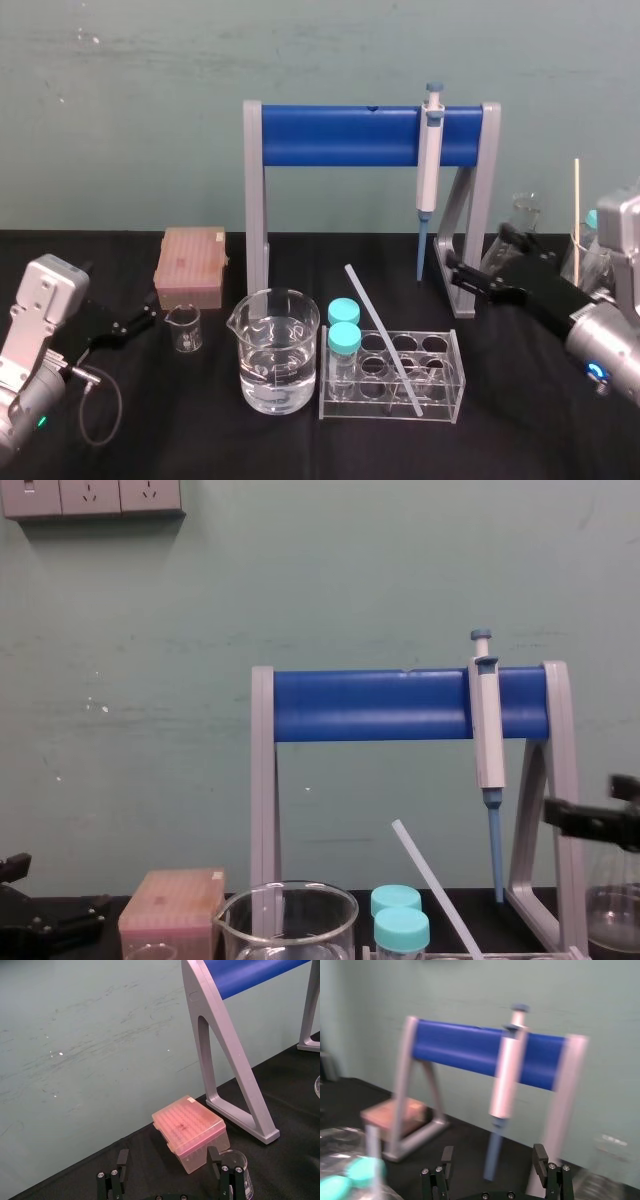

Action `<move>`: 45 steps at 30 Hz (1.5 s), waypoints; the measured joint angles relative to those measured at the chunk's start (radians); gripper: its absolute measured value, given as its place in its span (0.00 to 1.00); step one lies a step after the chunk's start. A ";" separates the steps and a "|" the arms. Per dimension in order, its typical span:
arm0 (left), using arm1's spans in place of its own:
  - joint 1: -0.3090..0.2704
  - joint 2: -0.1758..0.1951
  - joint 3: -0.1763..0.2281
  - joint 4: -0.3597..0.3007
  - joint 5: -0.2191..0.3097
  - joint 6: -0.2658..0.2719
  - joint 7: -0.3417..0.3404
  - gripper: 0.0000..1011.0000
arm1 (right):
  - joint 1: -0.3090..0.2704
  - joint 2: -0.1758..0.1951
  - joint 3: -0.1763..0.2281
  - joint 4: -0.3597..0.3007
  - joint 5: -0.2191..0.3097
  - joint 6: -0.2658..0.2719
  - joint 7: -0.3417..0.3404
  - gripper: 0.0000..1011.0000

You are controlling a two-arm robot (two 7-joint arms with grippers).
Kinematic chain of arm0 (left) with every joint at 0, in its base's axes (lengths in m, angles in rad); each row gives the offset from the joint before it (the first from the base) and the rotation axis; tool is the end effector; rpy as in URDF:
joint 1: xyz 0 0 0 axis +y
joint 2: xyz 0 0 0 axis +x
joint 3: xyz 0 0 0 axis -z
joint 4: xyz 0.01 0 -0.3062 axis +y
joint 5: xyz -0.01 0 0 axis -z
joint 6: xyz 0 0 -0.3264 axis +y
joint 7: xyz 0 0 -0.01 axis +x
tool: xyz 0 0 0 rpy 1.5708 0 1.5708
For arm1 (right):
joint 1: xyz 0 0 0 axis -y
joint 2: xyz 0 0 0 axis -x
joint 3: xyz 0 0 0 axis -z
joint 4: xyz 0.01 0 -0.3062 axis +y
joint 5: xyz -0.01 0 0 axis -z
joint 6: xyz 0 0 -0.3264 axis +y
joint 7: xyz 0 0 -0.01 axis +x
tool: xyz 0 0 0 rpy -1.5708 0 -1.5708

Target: Pick up the stirring rod with one hand, then place it down.

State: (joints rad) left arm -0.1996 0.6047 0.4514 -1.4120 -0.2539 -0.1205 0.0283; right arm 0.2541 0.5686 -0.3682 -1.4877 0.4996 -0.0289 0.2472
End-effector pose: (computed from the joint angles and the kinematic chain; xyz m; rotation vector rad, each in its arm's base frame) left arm 0.3774 0.0872 -0.3187 0.3044 -0.2851 1.2480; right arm 0.4007 -0.0808 -0.2642 -0.0789 -0.0918 -1.0589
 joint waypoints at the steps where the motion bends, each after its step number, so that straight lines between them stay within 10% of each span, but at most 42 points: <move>1: 0.000 0.000 0.000 0.000 0.000 0.000 0.000 0.99 | 0.005 -0.002 0.000 -0.005 0.012 0.011 0.018 0.99; 17: 0.000 0.000 0.000 0.000 0.000 0.000 0.000 0.99 | 0.145 -0.052 -0.112 0.009 0.105 0.277 0.251 0.99; 45: 0.000 0.000 0.000 0.000 0.000 0.000 0.000 0.99 | 0.273 -0.113 -0.224 0.155 0.025 0.293 0.300 0.99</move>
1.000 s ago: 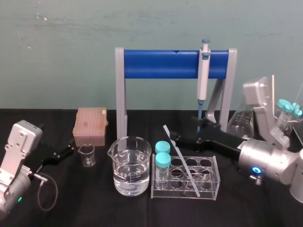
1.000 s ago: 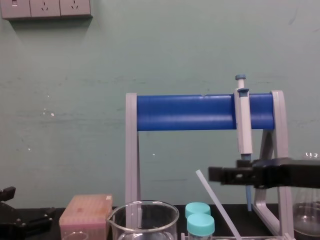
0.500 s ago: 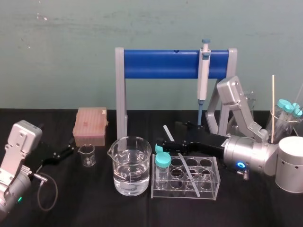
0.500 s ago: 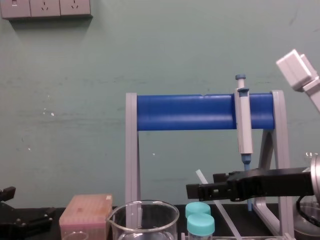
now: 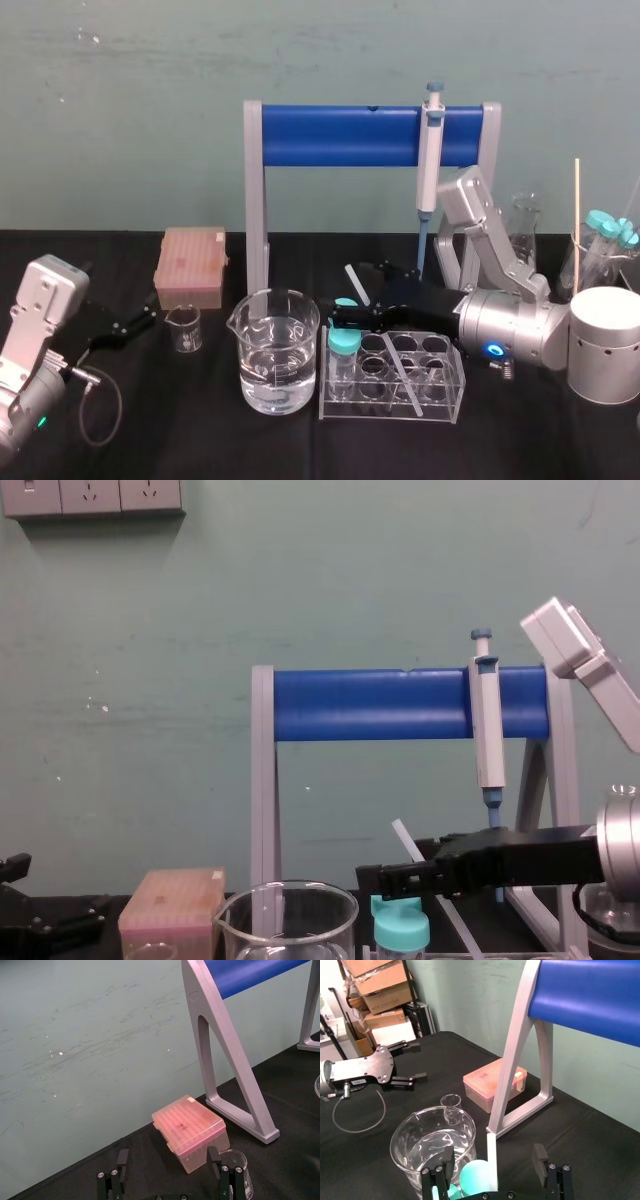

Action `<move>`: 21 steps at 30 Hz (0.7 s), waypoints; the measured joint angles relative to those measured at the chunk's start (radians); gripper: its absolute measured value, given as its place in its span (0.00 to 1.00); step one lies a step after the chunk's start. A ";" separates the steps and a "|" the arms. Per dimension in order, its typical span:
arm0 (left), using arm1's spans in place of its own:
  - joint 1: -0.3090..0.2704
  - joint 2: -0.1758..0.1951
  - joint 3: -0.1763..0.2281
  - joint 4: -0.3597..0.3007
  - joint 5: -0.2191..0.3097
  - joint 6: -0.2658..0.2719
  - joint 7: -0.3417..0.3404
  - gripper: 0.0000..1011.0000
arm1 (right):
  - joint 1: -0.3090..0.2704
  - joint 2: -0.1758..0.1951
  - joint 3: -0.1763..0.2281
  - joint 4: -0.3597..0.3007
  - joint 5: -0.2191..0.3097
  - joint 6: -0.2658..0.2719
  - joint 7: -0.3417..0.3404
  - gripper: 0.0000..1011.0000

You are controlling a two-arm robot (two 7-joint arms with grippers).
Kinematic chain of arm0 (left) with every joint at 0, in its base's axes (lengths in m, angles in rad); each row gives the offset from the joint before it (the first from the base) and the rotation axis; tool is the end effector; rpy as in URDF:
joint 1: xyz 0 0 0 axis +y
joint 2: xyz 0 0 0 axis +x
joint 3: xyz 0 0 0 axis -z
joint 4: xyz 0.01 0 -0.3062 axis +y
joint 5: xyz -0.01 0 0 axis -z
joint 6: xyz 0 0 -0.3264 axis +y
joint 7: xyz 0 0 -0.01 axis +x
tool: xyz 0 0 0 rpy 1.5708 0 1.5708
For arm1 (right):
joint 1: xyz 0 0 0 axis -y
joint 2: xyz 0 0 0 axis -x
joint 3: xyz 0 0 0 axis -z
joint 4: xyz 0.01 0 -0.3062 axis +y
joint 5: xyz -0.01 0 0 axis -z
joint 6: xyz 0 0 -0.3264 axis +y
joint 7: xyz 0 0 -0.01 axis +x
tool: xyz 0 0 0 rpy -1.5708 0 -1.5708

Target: Pick up the stirring rod with one hand, then place it down.

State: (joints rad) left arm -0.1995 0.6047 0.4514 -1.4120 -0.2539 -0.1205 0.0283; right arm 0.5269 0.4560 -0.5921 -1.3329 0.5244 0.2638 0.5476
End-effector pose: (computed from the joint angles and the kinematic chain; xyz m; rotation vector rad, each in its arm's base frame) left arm 0.3774 0.0872 -0.3187 0.3045 -0.2850 1.2480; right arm 0.4596 -0.0068 -0.2408 -0.2518 0.1157 -0.6420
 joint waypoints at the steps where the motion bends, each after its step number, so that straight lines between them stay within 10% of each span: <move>1: 0.000 0.000 0.000 0.000 0.000 0.000 0.000 0.99 | 0.000 0.000 -0.001 0.000 -0.003 -0.003 0.000 0.99; 12: 0.000 0.000 0.000 0.000 0.000 0.000 0.000 0.99 | 0.000 0.000 0.000 0.000 0.000 -0.001 0.000 0.99; 21: 0.000 0.000 0.000 0.000 0.000 0.000 0.000 0.99 | 0.000 0.000 0.001 0.000 0.002 0.000 0.000 0.78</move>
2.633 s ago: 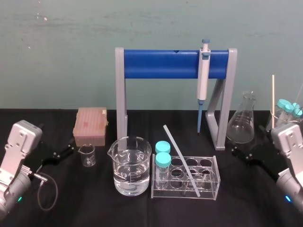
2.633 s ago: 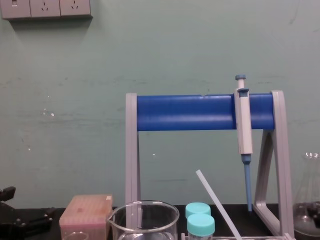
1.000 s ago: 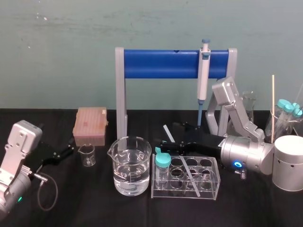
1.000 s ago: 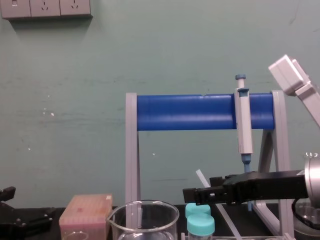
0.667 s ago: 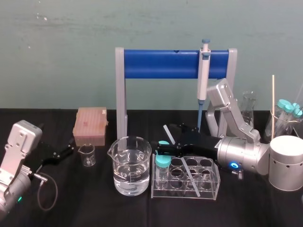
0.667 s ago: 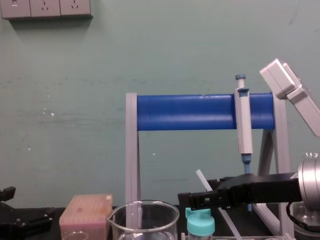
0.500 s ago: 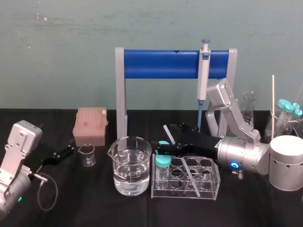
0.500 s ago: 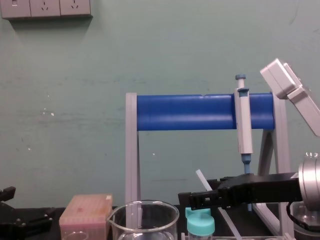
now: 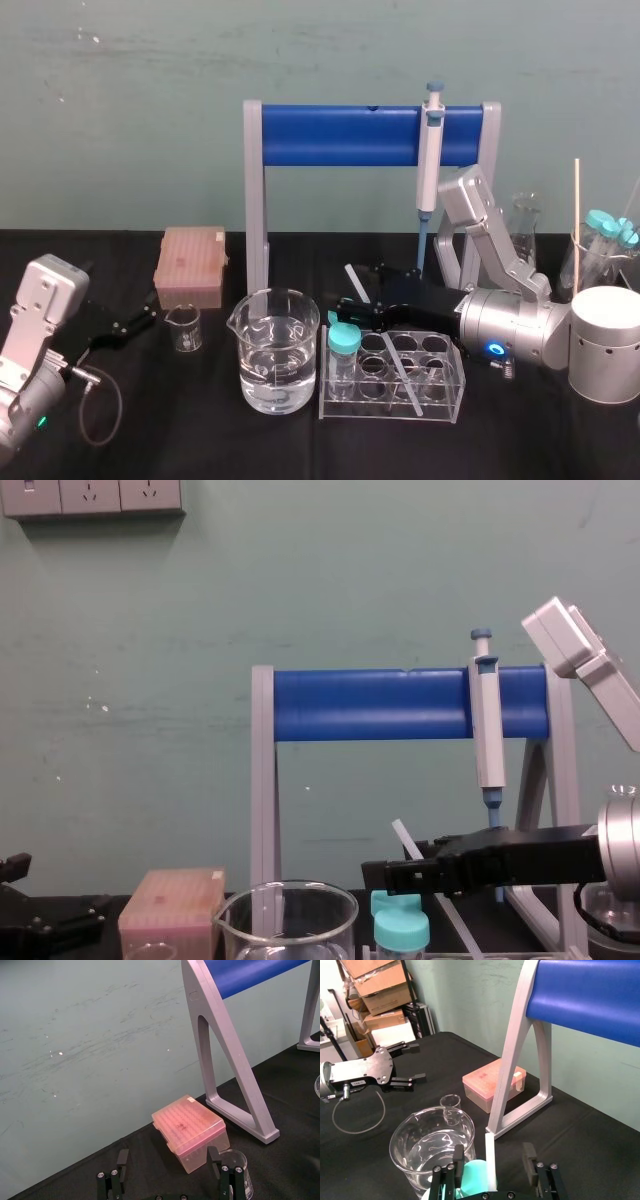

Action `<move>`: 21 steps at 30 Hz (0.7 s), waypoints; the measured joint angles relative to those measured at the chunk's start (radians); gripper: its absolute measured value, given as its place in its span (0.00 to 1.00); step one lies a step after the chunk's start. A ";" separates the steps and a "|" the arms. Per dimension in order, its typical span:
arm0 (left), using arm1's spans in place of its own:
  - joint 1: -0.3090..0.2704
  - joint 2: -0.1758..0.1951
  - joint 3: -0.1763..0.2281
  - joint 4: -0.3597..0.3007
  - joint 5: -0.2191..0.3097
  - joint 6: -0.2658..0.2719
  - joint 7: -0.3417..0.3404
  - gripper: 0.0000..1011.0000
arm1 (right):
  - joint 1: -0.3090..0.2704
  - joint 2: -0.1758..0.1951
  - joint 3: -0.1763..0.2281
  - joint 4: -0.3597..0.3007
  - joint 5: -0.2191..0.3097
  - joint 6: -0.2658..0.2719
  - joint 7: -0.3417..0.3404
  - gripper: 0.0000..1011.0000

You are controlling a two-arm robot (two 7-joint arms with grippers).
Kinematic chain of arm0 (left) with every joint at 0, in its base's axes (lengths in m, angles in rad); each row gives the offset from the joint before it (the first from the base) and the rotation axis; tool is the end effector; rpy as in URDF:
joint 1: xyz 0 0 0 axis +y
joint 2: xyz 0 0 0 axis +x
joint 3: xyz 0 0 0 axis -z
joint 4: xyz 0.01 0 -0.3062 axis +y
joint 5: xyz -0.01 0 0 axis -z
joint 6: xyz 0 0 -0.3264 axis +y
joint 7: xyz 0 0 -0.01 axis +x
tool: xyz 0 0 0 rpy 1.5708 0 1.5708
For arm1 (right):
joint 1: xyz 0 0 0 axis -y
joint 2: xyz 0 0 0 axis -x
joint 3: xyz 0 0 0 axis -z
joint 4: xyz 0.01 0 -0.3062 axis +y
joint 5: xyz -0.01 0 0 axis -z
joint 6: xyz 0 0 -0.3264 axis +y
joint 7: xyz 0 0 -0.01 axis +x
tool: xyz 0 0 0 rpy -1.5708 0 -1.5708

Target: Pick up the stirring rod with one hand, then place it down.

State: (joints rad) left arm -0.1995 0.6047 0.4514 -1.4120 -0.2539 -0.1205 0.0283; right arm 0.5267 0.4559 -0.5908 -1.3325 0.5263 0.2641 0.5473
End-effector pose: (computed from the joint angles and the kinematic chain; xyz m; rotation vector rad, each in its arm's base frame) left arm 0.3774 0.0872 -0.3187 0.3045 -0.2850 1.2480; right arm 0.4597 -0.0071 -0.2407 -0.2500 0.1174 -0.6432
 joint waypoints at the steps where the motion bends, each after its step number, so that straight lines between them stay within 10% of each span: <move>1: 0.000 0.000 0.000 0.000 0.000 0.000 0.000 0.99 | 0.000 0.000 0.000 0.000 0.000 0.000 0.000 0.75; 21: 0.000 0.000 0.000 0.000 0.000 0.000 0.000 0.99 | 0.000 0.000 0.001 0.000 0.002 0.002 0.000 0.12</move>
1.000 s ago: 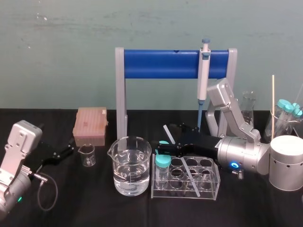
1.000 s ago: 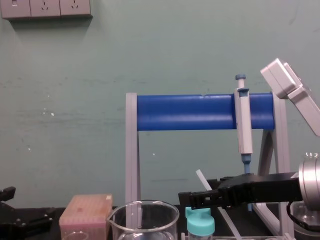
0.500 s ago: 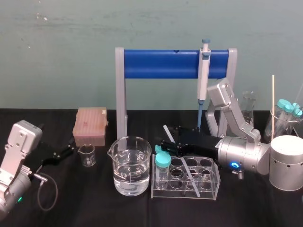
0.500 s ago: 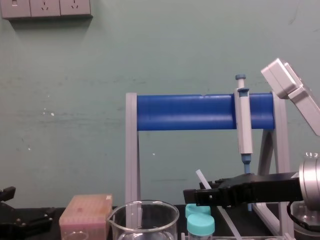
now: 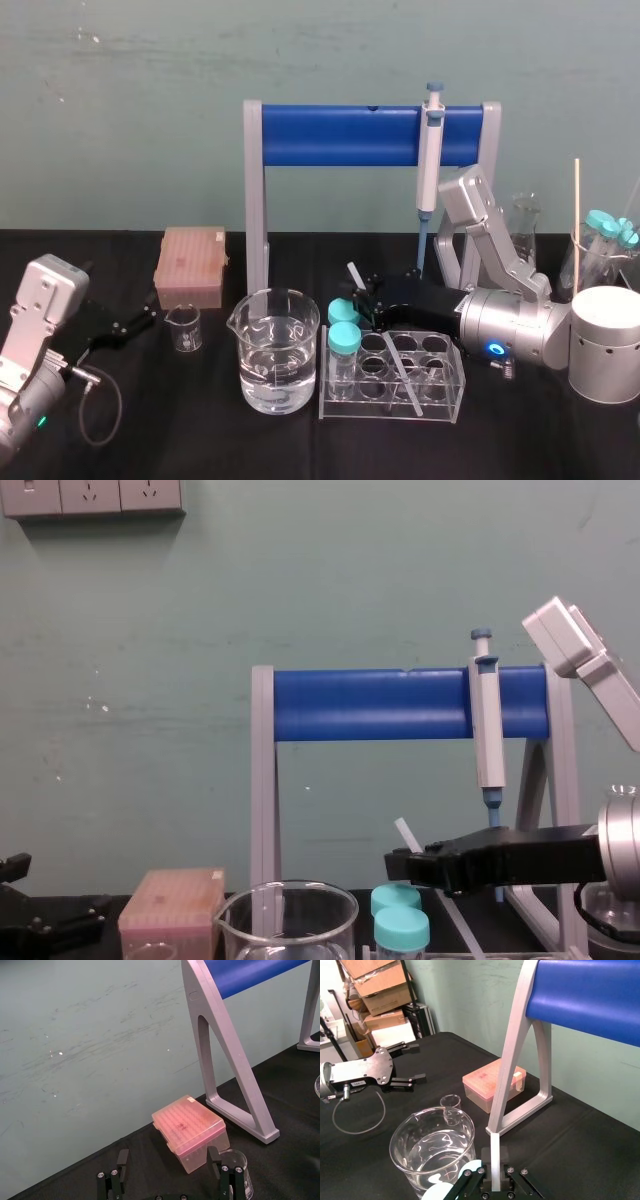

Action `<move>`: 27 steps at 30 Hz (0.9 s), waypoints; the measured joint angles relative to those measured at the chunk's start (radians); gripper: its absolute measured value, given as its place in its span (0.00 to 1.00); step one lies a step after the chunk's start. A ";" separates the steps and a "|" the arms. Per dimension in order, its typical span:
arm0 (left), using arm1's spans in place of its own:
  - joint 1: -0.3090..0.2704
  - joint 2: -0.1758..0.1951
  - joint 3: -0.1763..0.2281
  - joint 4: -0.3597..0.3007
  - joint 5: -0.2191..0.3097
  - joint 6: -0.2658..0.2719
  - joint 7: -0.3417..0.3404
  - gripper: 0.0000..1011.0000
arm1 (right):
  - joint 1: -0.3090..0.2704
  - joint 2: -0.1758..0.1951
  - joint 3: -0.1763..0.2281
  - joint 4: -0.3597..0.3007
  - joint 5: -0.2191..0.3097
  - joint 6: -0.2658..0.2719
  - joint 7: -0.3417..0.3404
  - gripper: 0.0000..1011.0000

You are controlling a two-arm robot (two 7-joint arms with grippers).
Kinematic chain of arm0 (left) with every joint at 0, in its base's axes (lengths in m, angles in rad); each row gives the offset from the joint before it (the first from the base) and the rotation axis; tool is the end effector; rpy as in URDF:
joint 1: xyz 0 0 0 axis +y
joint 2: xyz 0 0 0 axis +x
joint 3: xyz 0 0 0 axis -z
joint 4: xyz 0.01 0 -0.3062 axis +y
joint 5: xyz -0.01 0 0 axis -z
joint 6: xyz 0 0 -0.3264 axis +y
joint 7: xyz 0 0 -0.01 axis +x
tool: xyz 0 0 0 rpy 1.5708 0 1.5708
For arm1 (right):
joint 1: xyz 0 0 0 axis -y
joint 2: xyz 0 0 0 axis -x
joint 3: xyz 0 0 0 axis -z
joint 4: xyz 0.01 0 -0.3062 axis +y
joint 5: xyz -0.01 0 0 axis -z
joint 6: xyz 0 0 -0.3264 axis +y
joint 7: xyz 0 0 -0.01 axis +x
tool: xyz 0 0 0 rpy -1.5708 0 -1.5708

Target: Pick up the stirring rod with one hand, then place it down.

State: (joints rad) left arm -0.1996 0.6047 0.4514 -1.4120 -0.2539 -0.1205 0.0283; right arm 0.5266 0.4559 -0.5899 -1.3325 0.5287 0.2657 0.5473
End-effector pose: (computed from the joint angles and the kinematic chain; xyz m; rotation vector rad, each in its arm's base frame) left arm 0.3774 0.0872 -0.3187 0.3044 -0.2851 1.2480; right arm 0.4597 -0.0073 -0.2406 -0.2487 0.1202 -0.6437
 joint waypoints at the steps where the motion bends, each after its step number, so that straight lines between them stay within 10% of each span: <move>1: 0.000 0.000 0.000 0.000 0.000 0.000 0.000 0.99 | 0.000 0.000 0.000 0.000 0.000 0.000 0.000 0.10; 17: 0.000 0.000 0.000 0.000 0.000 0.000 0.000 0.99 | -0.033 -0.006 0.030 -0.010 0.017 -0.076 0.008 0.07; 27: 0.000 0.000 0.000 0.000 0.000 0.000 0.000 0.99 | -0.133 -0.001 0.089 -0.060 0.007 -0.270 -0.007 0.07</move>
State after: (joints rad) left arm -0.1995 0.6047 0.4514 -1.4120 -0.2539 -0.1205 0.0283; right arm 0.3932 0.4546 -0.5006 -1.3921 0.5354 -0.0039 0.5404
